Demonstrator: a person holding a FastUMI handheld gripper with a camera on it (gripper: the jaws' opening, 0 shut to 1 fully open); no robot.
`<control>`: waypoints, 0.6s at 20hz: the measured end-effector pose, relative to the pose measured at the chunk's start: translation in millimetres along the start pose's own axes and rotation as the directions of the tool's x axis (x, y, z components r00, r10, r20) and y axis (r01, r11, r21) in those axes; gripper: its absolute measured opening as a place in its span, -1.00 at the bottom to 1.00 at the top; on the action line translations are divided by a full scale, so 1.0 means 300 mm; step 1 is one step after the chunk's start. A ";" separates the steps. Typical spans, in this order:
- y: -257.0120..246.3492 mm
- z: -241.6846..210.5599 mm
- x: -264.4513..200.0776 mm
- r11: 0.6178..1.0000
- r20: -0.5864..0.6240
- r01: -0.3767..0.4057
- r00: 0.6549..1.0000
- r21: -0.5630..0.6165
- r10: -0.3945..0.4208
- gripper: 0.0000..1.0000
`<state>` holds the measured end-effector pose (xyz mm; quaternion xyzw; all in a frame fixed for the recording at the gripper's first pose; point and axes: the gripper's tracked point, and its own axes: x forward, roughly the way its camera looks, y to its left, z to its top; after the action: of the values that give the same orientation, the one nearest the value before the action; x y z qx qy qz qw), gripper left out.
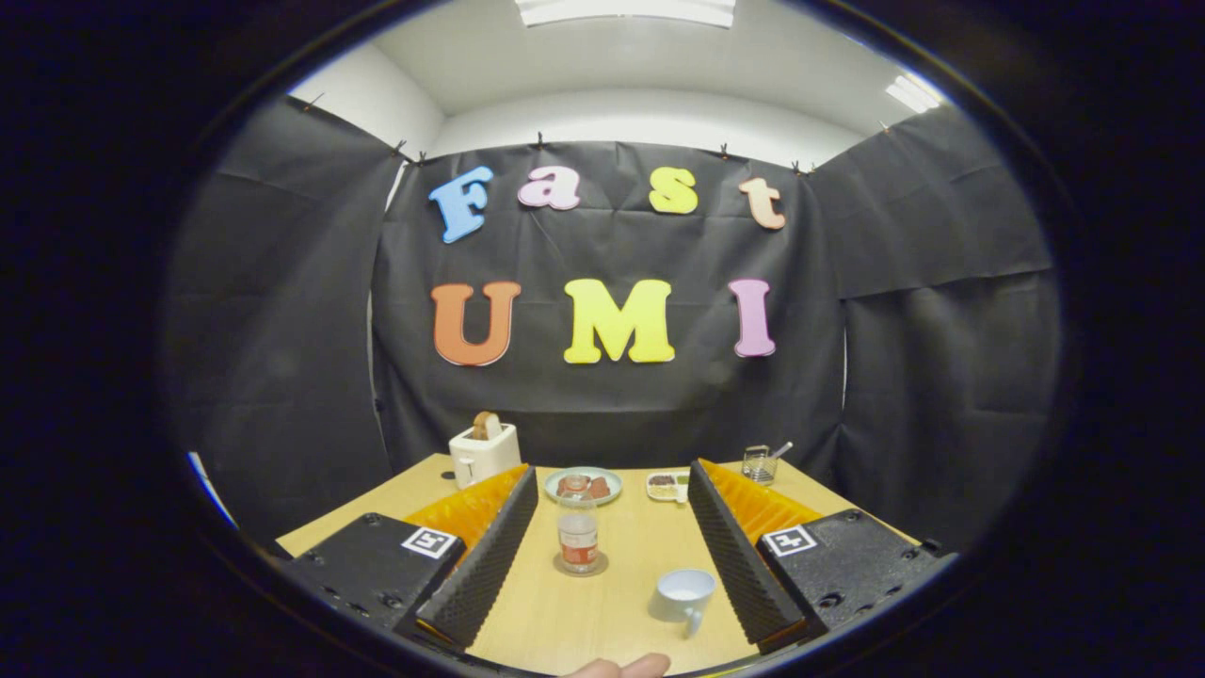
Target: Take the bottle from table, then pour the juice into the cup, finally place the bottle on the coaster
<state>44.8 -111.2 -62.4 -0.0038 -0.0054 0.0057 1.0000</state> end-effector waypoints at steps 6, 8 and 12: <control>0.015 0.108 -0.074 1.000 0.043 0.008 0.999 0.026 -0.009 1.00; 0.035 0.152 -0.098 1.000 0.087 -0.019 0.996 0.005 0.019 1.00; 0.030 0.131 -0.115 1.000 0.054 -0.001 0.999 0.019 0.000 1.00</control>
<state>9.7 -102.4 -23.7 0.0059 -0.0324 0.0061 0.9994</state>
